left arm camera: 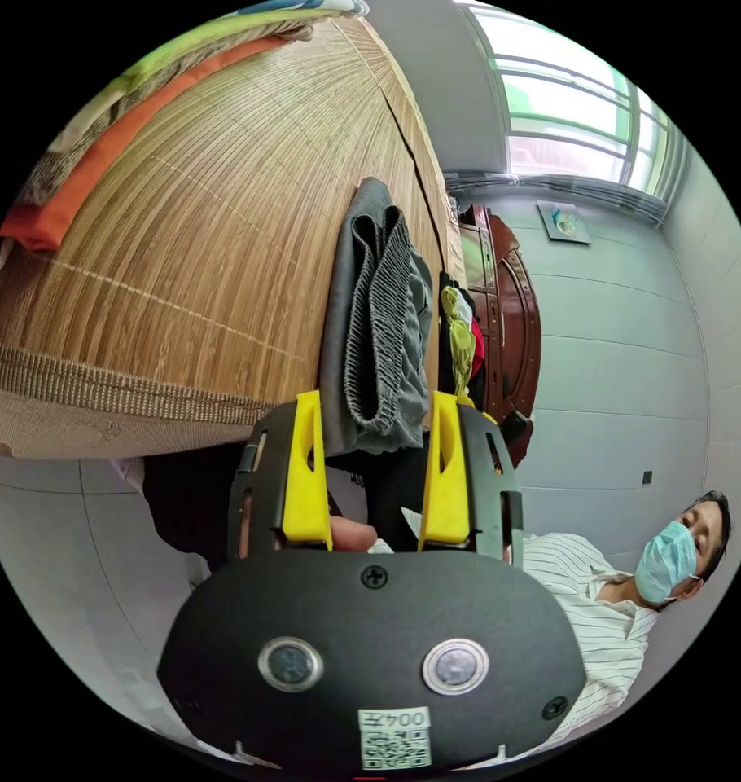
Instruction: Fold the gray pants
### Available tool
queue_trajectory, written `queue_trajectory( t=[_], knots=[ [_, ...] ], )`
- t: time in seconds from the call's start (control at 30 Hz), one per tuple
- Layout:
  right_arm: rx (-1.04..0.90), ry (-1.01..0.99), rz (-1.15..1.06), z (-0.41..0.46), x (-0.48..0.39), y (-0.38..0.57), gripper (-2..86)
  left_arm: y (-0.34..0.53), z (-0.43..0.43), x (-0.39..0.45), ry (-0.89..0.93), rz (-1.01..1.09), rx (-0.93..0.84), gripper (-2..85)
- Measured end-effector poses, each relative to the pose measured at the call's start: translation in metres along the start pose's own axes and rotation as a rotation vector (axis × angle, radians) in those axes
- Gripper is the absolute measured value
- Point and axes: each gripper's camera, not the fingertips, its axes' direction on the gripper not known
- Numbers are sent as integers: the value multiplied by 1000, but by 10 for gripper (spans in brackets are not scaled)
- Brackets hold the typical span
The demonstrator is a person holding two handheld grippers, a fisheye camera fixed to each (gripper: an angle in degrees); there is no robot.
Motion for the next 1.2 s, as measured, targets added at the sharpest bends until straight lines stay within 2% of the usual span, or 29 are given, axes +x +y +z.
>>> queue_trajectory(
  t=[0.17, 0.27, 0.5, 0.7, 0.77, 0.8, 1.0, 1.07, 1.2],
  knots=[
    [-96, 68, -118, 48, -54, -24, 115, -4, -4, -9, 15, -19, 24, 151],
    [-148, 138, -165, 72, -82, -25, 136, -10, -7, -10, -44, -37, 22, 99],
    [-211, 312, -354, 120, -164, -12, 190, -33, -22, 8, 29, -130, 26, 70],
    [-157, 687, -638, 178, -233, 18, 175, -47, -34, 21, 73, -160, 29, 73],
    [-108, 947, -706, 200, -244, 29, 111, -51, -37, 23, 71, -149, 30, 75],
    [-82, 975, -718, 201, -246, 32, 102, -53, -40, 24, 89, -135, 40, 78],
    [-20, 716, -436, 151, -231, 2, 82, -60, -76, 3, 112, -91, 141, 152],
    [31, 638, -350, 126, -221, -9, 84, -68, -75, -10, 125, -98, 118, 193],
    [57, 592, -337, 112, -212, -11, 84, -94, -40, -15, 317, -67, -10, 260]
  ],
)
